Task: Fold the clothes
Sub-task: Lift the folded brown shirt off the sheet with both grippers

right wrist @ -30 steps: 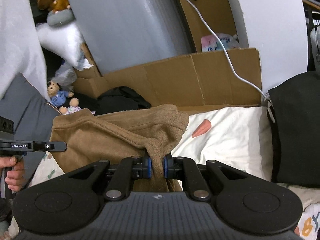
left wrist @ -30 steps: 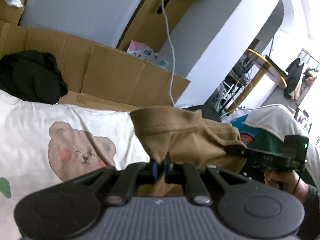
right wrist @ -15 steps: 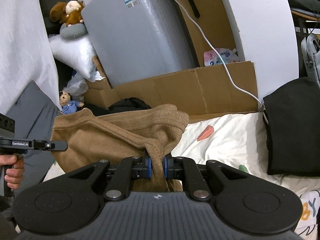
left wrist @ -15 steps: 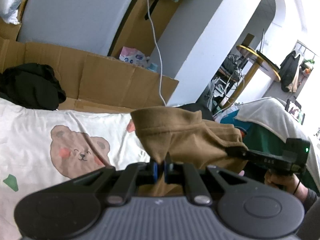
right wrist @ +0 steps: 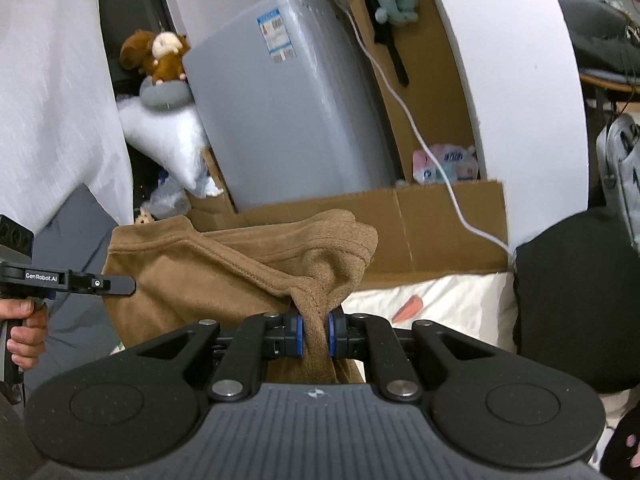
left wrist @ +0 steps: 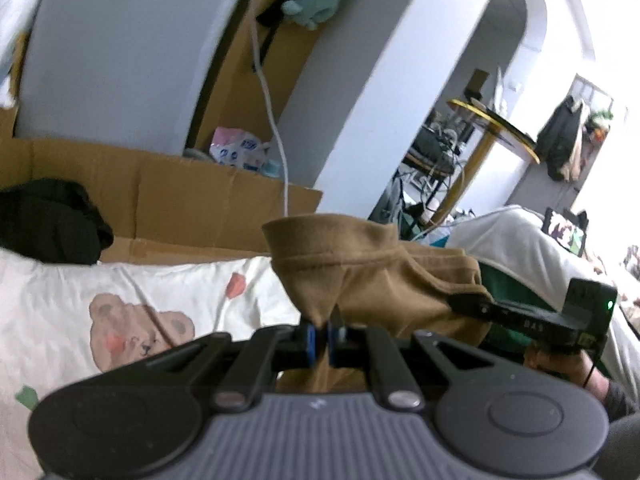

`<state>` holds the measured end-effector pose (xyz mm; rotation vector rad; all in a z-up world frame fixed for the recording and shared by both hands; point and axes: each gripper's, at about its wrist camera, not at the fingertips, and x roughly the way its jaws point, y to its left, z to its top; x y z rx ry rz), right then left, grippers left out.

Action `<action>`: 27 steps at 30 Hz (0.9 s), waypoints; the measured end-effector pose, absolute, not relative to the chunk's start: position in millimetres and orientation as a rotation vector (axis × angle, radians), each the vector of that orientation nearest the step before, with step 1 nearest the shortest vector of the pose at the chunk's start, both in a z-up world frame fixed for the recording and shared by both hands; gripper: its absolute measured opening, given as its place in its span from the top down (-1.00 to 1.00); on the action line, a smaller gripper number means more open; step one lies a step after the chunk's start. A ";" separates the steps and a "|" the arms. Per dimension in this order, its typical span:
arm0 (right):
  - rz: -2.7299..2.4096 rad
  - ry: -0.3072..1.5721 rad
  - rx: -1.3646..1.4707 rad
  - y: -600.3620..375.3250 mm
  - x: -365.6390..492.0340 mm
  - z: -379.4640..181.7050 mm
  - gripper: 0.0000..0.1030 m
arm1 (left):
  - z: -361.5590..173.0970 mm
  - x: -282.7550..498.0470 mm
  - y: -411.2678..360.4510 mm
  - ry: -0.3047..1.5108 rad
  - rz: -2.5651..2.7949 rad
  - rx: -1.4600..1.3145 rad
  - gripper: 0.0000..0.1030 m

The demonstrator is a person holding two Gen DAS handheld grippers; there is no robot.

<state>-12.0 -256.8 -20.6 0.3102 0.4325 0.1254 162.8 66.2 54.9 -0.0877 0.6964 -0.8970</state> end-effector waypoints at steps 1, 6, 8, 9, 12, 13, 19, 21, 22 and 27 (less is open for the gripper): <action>0.126 0.427 0.308 -258.5 -15.1 -15.2 0.77 | 59.4 161.5 63.8 0.696 -0.899 -0.088 0.89; 0.137 0.402 0.297 -272.1 -25.2 11.7 0.77 | 86.8 156.8 47.4 0.658 -0.928 -0.061 0.89; 0.133 0.396 0.292 -274.6 -27.4 17.1 0.77 | 93.1 157.7 40.7 0.649 -0.940 -0.057 0.89; 0.129 0.392 0.288 -277.2 -28.4 20.8 0.77 | 95.2 157.6 36.9 0.643 -0.947 -0.053 0.89; 0.113 0.378 0.285 -283.3 -31.5 25.9 0.77 | 97.0 156.0 26.7 0.627 -0.969 -0.046 0.89; 0.111 0.376 0.284 -283.7 -32.7 26.2 0.77 | 96.9 155.2 24.3 0.624 -0.975 -0.045 0.89; 0.066 0.343 0.328 -303.8 -46.2 26.9 0.77 | 89.7 158.0 -3.2 0.620 -1.047 -0.075 0.89; 0.040 0.335 0.331 -313.0 -50.5 26.8 0.77 | 87.1 159.6 -22.4 0.622 -1.071 -0.063 0.89; 0.037 0.336 0.330 -315.6 -51.2 26.5 0.77 | 86.7 159.3 -26.4 0.623 -1.075 -0.063 0.89; -0.012 0.346 0.315 -344.6 -56.7 25.1 0.77 | 77.7 164.5 -62.6 0.631 -1.121 -0.076 0.89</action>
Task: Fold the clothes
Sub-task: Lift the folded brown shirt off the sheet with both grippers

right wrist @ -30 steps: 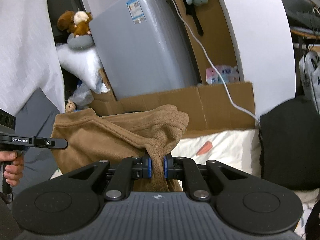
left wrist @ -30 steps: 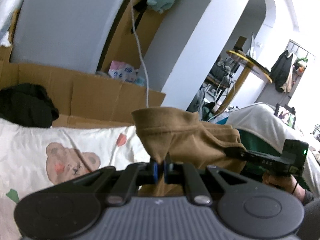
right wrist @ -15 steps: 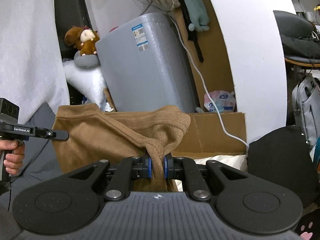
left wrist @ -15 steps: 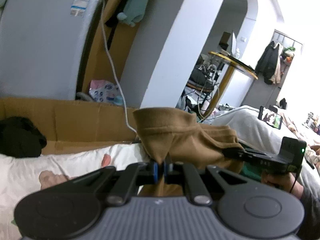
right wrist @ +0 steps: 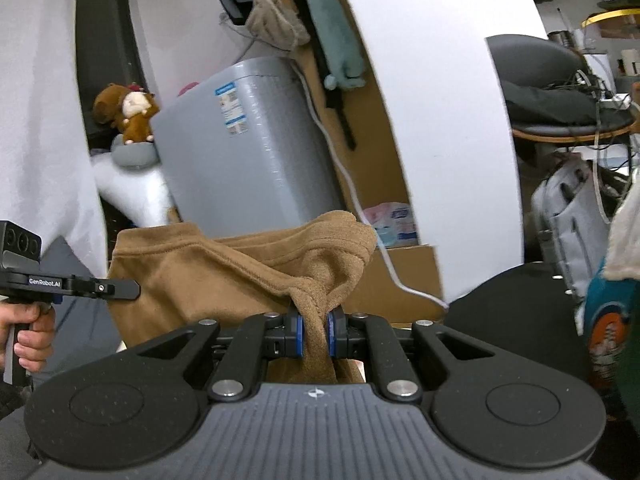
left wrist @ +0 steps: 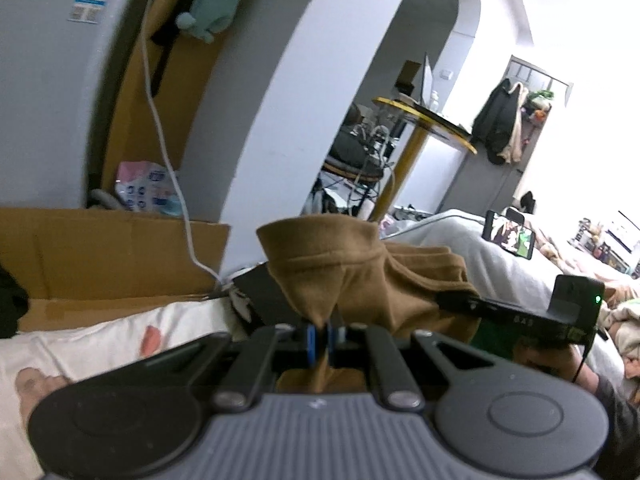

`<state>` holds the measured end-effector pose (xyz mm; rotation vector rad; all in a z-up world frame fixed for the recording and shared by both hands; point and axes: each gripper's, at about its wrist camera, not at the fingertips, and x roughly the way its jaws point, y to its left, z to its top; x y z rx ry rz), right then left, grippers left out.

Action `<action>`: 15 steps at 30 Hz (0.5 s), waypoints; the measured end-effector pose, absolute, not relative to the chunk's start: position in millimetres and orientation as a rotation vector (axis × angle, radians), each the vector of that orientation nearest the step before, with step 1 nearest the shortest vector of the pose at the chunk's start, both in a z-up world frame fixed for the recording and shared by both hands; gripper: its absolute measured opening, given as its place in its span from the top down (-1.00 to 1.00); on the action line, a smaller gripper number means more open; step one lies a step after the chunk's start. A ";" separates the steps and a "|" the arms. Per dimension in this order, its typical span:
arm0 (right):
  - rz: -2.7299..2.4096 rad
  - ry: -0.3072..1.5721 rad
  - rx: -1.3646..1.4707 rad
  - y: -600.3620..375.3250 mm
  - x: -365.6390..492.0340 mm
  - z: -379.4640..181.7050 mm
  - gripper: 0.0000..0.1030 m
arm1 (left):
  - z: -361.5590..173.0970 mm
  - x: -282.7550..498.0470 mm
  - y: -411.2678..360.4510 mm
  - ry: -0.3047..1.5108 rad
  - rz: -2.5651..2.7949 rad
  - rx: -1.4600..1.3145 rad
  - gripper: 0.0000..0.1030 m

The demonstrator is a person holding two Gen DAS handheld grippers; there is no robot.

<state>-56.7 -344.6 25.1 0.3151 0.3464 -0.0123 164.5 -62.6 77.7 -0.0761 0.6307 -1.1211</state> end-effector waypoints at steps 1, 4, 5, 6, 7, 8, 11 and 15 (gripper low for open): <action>-0.018 0.347 0.317 -347.8 -57.3 24.5 0.77 | 74.6 165.8 -69.6 0.635 -1.131 -0.081 0.89; -0.052 0.355 0.332 -364.7 -60.5 21.0 0.77 | 64.0 170.5 -92.9 0.650 -1.164 -0.095 0.89; -0.070 0.362 0.322 -370.7 -61.9 19.9 0.77 | 60.3 172.6 -101.2 0.654 -1.177 -0.100 0.89; -0.085 0.369 0.318 -377.5 -63.5 19.4 0.77 | 56.0 175.8 -108.6 0.664 -1.188 -0.114 0.89; -0.090 0.371 0.323 -382.0 -64.6 19.3 0.77 | 53.5 178.0 -112.6 0.671 -1.194 -0.125 0.89; -0.103 0.371 0.336 -392.4 -66.7 18.2 0.77 | 49.4 180.7 -118.7 0.678 -1.200 -0.139 0.89; -0.143 0.378 0.337 -407.2 -69.1 16.5 0.77 | 38.7 187.3 -135.2 0.688 -1.226 -0.158 0.89; -0.185 0.394 0.331 -425.6 -67.5 15.9 0.77 | 30.8 195.6 -159.3 0.690 -1.265 -0.164 0.89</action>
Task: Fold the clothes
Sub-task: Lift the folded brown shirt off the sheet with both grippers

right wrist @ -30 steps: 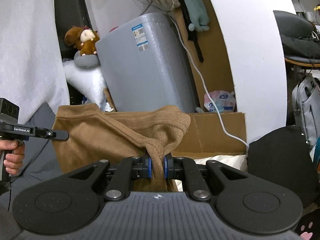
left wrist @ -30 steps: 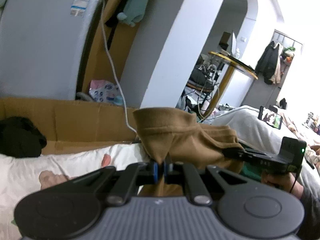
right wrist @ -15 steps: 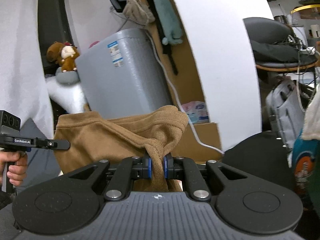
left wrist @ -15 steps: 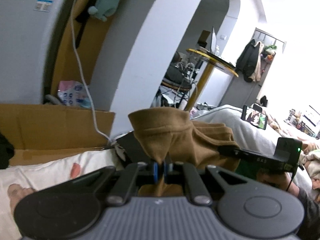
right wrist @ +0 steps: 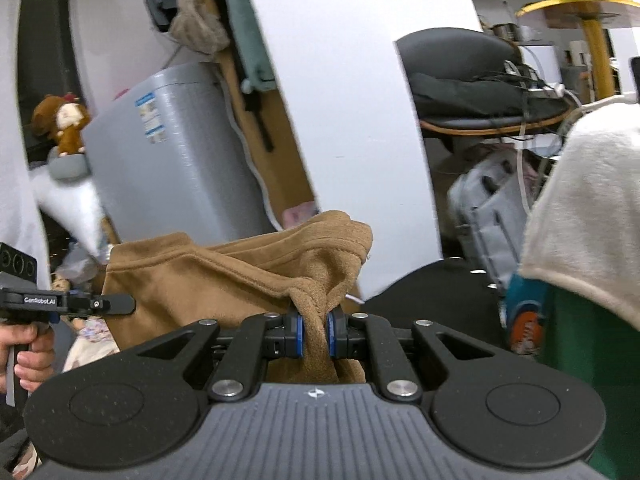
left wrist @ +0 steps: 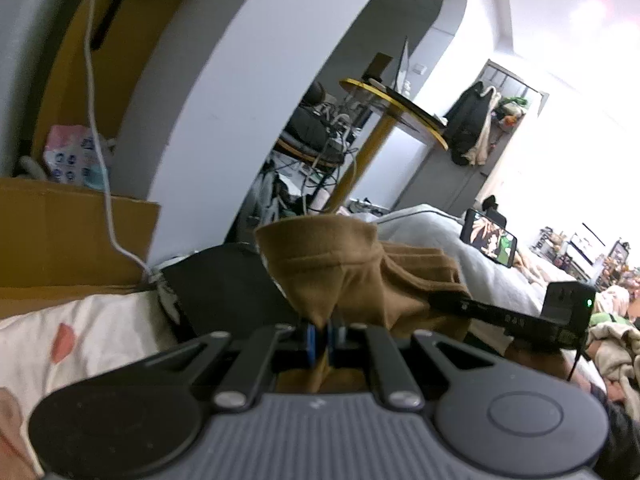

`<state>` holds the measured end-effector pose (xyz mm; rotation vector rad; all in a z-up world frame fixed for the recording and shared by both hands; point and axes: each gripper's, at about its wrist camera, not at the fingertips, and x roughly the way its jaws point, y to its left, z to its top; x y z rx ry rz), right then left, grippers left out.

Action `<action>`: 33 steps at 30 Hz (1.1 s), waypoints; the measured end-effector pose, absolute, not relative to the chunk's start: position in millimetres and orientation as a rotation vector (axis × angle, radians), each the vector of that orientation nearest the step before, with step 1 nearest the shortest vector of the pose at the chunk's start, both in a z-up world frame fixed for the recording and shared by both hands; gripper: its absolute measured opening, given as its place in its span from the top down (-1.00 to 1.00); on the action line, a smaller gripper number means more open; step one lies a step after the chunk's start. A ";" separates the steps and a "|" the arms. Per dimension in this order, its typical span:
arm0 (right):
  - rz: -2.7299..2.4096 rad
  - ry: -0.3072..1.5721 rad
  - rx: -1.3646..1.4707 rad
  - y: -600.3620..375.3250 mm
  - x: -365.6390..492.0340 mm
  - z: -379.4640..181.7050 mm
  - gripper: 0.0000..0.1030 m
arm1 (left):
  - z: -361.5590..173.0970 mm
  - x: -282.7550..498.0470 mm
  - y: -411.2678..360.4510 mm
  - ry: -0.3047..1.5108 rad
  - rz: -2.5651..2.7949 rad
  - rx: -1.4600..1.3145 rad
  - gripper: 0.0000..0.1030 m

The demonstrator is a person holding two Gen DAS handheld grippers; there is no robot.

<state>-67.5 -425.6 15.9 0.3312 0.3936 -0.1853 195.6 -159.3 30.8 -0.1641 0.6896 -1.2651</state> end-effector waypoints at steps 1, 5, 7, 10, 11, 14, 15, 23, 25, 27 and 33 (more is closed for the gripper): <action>-0.196 0.399 0.327 -430.6 -66.3 15.9 0.77 | 30.0 197.2 -164.1 0.688 -1.272 -0.165 0.89; -0.231 0.400 0.312 -450.5 -59.7 19.1 0.77 | 28.7 204.3 -182.1 0.677 -1.298 -0.167 0.89; -0.243 0.393 0.313 -457.9 -58.1 20.5 0.77 | 29.6 207.6 -189.8 0.667 -1.310 -0.173 0.89; -0.248 0.385 0.312 -466.7 -57.7 25.1 0.77 | 33.3 209.9 -198.9 0.649 -1.325 -0.164 0.89; -0.255 0.384 0.300 -470.6 -56.5 29.4 0.77 | 34.3 210.5 -201.7 0.644 -1.329 -0.159 0.89; -0.261 0.382 0.285 -476.3 -55.8 36.2 0.77 | 37.4 211.8 -210.9 0.625 -1.321 -0.153 0.89; -0.264 0.381 0.278 -478.7 -55.5 38.7 0.77 | 38.2 211.4 -214.2 0.617 -1.313 -0.155 0.89; -0.298 0.391 0.251 -497.6 -48.4 44.3 0.77 | 35.6 210.3 -234.0 0.602 -1.315 -0.159 0.89; -0.306 0.397 0.248 -502.8 -45.3 42.0 0.77 | 33.1 212.1 -237.8 0.592 -1.320 -0.156 0.89; -0.309 0.396 0.255 -506.4 -42.8 40.4 0.77 | 32.1 215.2 -241.4 0.577 -1.331 -0.158 0.89; -0.326 0.409 0.254 -520.6 -27.9 35.2 0.77 | 25.2 227.6 -250.8 0.565 -1.348 -0.188 0.89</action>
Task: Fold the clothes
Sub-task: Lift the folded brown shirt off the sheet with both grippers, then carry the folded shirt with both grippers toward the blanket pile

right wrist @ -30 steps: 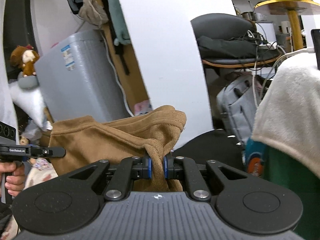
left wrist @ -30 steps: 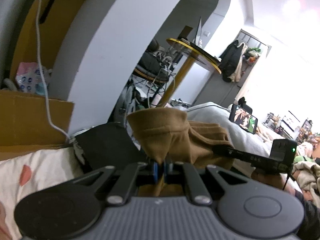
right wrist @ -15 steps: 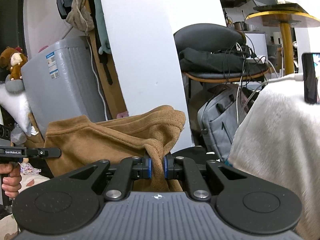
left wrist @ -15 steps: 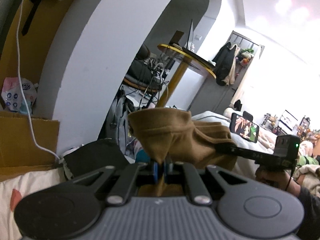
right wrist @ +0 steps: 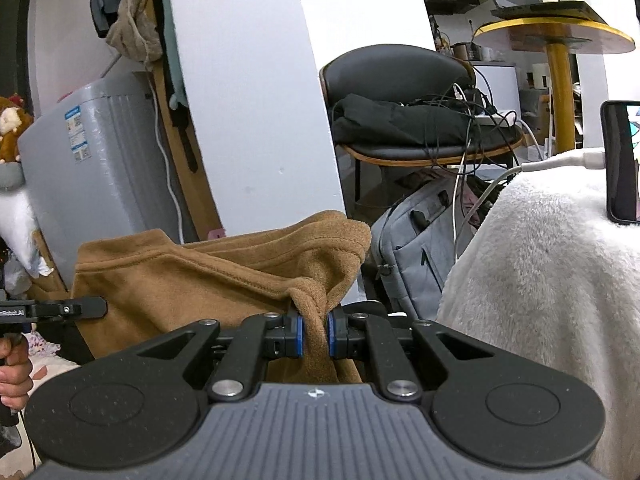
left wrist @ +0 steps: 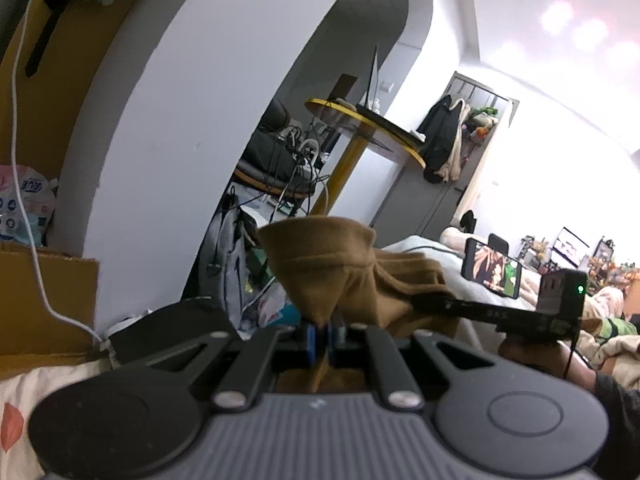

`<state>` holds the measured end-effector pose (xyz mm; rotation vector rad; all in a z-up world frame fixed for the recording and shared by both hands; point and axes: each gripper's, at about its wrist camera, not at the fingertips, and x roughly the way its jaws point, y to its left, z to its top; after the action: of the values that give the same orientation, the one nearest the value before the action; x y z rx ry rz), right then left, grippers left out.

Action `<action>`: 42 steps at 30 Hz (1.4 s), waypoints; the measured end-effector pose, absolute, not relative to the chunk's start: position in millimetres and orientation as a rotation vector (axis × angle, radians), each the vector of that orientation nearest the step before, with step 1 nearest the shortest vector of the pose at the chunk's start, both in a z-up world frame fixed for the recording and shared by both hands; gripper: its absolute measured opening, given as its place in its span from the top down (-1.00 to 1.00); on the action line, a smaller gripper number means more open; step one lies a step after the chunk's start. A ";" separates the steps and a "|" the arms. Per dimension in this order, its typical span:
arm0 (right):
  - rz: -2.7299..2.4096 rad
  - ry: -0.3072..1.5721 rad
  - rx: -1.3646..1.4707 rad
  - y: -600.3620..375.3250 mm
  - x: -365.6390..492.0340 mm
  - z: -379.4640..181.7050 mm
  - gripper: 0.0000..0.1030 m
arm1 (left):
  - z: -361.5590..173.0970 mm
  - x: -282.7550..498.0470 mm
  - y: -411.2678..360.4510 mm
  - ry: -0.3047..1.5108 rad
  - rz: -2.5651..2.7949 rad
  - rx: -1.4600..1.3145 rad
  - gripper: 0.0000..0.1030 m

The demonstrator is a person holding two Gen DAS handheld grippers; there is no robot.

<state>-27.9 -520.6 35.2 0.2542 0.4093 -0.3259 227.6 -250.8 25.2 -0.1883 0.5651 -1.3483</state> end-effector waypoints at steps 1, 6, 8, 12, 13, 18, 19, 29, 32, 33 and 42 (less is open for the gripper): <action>-0.327 0.414 0.249 -522.3 -25.3 34.6 0.77 | 21.6 231.2 -253.5 0.570 -1.348 -0.189 0.89; -0.332 0.414 0.239 -535.4 -9.9 24.1 0.77 | 6.8 243.1 -267.6 0.586 -1.345 -0.187 0.89; -0.332 0.412 0.242 -540.4 -5.6 17.3 0.77 | 1.3 247.3 -273.1 0.587 -1.346 -0.182 0.89; -0.343 0.436 0.243 -552.7 6.0 0.0 0.77 | -11.5 262.8 -282.7 0.604 -1.352 -0.182 0.89; -0.343 0.438 0.243 -554.9 8.1 -2.5 0.77 | -14.6 268.2 -285.6 0.606 -1.354 -0.173 0.89; -0.352 0.461 0.236 -566.1 27.2 -17.7 0.77 | -29.3 287.3 -296.2 0.609 -1.374 -0.162 0.89; -0.356 0.472 0.227 -568.2 33.3 -20.3 0.77 | -33.1 291.5 -298.9 0.606 -1.375 -0.158 0.89; -0.380 0.517 0.179 -590.7 94.8 -39.5 0.77 | -59.1 347.3 -318.3 0.661 -1.358 -0.216 0.89; -0.382 0.532 0.165 -596.1 112.4 -44.7 0.77 | -65.0 360.2 -324.2 0.658 -1.356 -0.191 0.89; -0.382 0.539 0.155 -598.1 120.5 -47.9 0.77 | -67.5 364.9 -326.2 0.659 -1.356 -0.188 0.89; -0.387 0.621 0.114 -616.8 170.4 -79.7 0.77 | -103.7 410.7 -350.1 0.702 -1.318 -0.174 0.89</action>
<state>170.4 -616.8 -79.7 0.1138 0.6210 -0.3870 410.7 -350.1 -103.7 -0.1736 0.7022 -1.3184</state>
